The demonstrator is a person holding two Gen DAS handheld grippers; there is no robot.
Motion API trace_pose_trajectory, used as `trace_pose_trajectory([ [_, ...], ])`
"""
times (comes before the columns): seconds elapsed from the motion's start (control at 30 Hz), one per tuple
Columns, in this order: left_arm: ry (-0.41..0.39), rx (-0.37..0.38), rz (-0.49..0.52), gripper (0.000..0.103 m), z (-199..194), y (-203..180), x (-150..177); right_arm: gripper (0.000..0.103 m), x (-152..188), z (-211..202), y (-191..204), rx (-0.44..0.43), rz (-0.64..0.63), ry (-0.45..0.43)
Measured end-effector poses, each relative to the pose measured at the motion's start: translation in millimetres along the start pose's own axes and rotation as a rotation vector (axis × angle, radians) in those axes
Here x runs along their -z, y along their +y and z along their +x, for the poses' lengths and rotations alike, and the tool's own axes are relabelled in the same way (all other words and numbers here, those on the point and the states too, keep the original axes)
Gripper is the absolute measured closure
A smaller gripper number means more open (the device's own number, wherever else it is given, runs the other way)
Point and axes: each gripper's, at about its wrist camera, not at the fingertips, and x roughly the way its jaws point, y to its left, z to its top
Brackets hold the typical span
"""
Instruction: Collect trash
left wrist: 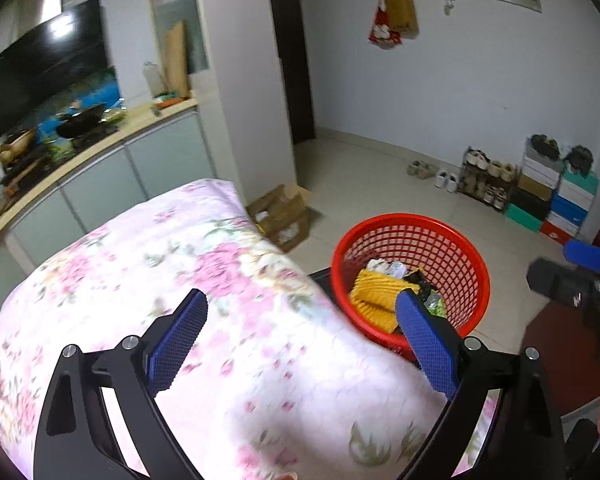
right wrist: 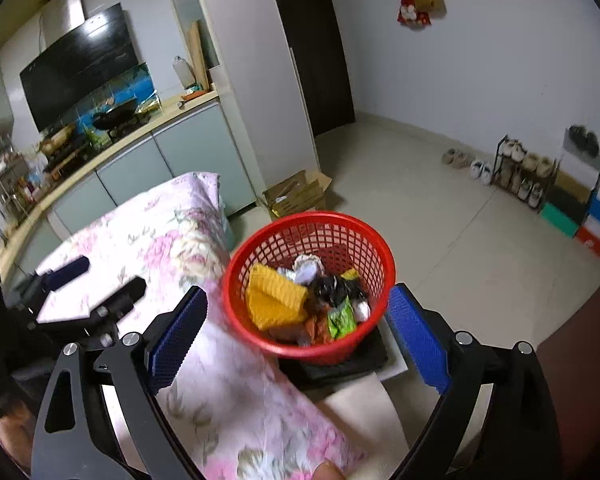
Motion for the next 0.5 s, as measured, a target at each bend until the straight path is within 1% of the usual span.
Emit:
trace_pose_trajectory([
  [0.2,-0.029,-0.044,-0.074,0.010,-31,12,25,0.013,27,-23,13,0.010,-0.049,-0.040],
  [0.33,-0.050,-0.100,-0.102,0.009,-49,15,41,0.013,40,-30,19,0.006,-0.080,-0.054],
  [0.4,-0.057,-0.112,-0.119,0.009,-55,17,47,0.013,46,-32,23,0.010,-0.100,-0.058],
  [0.5,-0.061,-0.132,-0.126,0.009,-63,15,56,0.013,52,-36,28,-0.008,-0.114,-0.061],
])
